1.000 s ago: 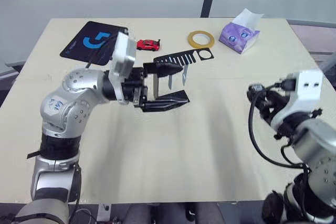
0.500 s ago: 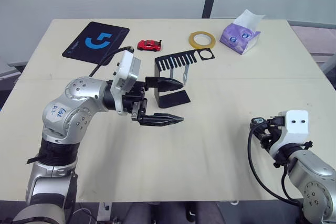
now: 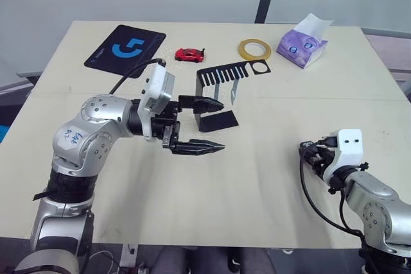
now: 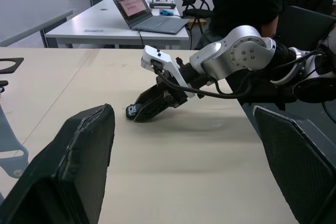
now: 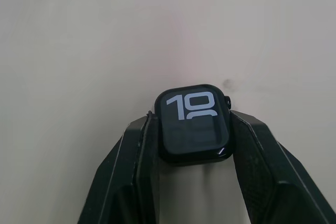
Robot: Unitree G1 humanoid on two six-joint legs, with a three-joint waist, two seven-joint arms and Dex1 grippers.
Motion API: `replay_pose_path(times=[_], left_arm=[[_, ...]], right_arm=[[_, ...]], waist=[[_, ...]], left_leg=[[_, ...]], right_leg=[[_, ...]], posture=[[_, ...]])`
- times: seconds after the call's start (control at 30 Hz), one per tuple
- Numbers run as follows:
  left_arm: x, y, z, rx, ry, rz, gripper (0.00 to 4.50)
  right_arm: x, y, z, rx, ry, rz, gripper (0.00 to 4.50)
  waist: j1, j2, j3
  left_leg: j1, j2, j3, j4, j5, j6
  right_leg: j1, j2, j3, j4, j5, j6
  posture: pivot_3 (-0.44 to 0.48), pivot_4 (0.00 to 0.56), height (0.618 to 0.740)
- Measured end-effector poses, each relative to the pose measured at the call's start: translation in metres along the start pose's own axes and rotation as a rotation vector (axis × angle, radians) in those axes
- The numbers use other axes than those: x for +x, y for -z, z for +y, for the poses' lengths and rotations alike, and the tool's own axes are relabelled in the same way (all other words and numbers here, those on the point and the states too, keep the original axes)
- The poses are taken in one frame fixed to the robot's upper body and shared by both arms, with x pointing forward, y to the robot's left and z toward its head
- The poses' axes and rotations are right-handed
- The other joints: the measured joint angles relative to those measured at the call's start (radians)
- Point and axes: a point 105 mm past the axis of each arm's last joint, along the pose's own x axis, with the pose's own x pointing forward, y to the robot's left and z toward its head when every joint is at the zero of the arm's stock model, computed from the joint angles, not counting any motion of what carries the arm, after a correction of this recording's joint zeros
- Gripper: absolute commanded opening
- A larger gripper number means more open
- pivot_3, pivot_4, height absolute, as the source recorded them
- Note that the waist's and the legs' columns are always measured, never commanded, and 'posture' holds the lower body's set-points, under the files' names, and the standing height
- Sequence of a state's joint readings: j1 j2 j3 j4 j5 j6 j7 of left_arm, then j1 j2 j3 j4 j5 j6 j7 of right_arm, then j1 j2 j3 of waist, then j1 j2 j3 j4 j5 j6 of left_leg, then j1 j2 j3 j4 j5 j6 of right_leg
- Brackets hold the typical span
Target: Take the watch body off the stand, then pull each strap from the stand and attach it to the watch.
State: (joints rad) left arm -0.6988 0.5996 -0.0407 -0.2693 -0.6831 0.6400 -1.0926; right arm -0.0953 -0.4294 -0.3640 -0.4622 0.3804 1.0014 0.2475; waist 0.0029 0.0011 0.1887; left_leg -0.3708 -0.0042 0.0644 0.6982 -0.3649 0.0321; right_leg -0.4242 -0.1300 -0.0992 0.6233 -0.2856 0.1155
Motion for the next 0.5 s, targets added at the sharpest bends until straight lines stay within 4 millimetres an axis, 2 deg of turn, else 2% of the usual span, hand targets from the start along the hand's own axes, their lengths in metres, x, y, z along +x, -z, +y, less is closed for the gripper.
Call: replay_pose_path(times=[0.3,0.33,0.43,0.47,0.5], left_arm=[[-0.0001,0.0000,0.0008,0.000,-0.008,0.001,4.50],[-0.0001,0.0000,0.0009,0.000,-0.008,0.001,4.50],[-0.0003,0.0000,0.0009,0.001,-0.009,0.002,4.50],[-0.0005,0.0000,0.0010,0.001,-0.010,0.003,4.50],[-0.0007,0.0001,0.0010,0.001,-0.010,0.004,4.50]], right_arm=[[0.0002,0.0006,-0.0004,0.004,0.005,0.003,1.58],[0.0002,0.0006,-0.0004,0.004,0.005,0.003,2.38],[0.0000,0.0024,-0.0009,0.007,0.004,0.009,3.31],[-0.0010,0.0027,-0.0014,0.000,-0.003,0.013,3.92],[-0.0025,0.0033,-0.0030,-0.011,-0.003,0.019,4.31]], waist=[[-0.001,0.000,0.000],[-0.001,0.000,0.000],[-0.001,0.000,0.000],[-0.001,0.000,0.000],[0.000,0.000,0.000]], left_leg=[[0.000,0.000,0.000,0.000,0.000,0.000],[0.000,0.000,0.000,0.000,0.000,0.000],[0.000,0.000,0.000,0.000,0.000,0.000],[0.000,0.000,0.000,0.000,0.000,0.000],[0.000,0.000,0.000,0.000,0.000,0.000]], right_leg=[[0.000,0.000,0.000,0.000,0.000,0.000],[0.000,0.000,0.000,0.000,0.000,0.000],[0.000,0.000,0.000,0.000,0.000,0.000],[0.001,0.000,0.000,0.000,0.000,0.000],[0.001,0.000,0.000,0.000,0.000,0.000]], posture=[[0.000,0.150,0.738],[0.000,0.150,0.738],[0.000,0.150,0.738],[0.000,0.150,0.738],[0.000,0.150,0.738]])
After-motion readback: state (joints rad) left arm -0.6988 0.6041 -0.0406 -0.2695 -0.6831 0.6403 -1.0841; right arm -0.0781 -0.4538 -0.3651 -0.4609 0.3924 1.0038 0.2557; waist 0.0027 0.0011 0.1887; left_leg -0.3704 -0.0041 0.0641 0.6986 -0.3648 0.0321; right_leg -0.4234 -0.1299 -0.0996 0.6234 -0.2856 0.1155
